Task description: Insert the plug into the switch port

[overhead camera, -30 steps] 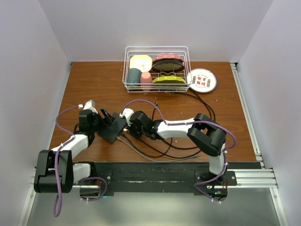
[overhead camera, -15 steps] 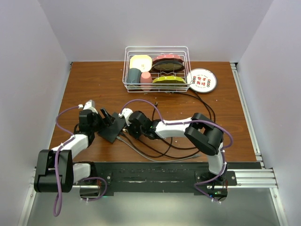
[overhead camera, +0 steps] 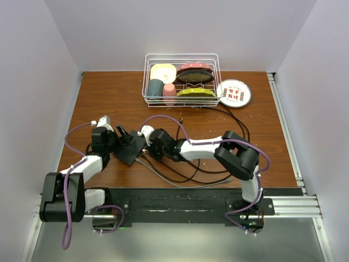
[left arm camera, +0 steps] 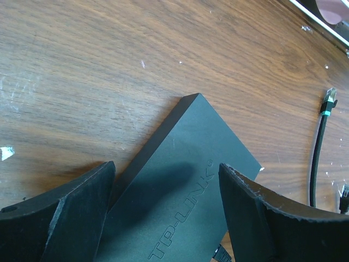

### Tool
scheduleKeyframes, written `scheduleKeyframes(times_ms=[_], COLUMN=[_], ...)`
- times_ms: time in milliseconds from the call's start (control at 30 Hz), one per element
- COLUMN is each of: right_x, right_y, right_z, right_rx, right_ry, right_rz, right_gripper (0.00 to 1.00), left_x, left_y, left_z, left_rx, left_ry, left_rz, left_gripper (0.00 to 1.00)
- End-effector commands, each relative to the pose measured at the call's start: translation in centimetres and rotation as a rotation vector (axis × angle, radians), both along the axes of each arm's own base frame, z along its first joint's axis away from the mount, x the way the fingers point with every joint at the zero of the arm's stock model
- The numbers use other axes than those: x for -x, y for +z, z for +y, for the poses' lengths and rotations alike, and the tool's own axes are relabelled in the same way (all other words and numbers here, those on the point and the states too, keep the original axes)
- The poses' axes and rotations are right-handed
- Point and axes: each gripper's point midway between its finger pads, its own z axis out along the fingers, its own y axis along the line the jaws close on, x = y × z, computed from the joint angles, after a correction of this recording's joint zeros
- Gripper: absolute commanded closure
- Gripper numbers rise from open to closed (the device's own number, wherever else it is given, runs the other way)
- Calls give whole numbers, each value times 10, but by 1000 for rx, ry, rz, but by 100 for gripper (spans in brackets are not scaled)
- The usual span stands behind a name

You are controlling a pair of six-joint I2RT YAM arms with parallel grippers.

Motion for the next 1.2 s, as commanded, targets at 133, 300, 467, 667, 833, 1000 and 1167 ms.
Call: scheduleKeyframes(times_ms=[133,300,467,667,833,1000,1167], right_x=[-16,-14,-12,-10,-11,-12,-10], right_y=[58,63,57,39,35,41,46], right_z=[16,17,19,22,27,31,36], right_rx=[-133,-146,-150,-150,-170,-193,-217], right_ry=[-34,-28,-16,-10,-3,1,36], right_rz=[-91,-91,-78,-62,-64,-77,-86], right_gripper=[100,100,100,100,100,100,100], left_x=[2,2,1,0,0,0,0], left_y=[-1,-2,-2,-1,1,1,1], left_z=[-6,-6,-6,-7,-8,-9,-10], left_rx=[5,5,5,7,10,11,14], left_ry=[-43,-43,-43,-49,-56,-63,-70], left_rz=[-11,-8,-11,-14,-21,-23,-27], left_gripper=[19,19,19,19,19,19,20])
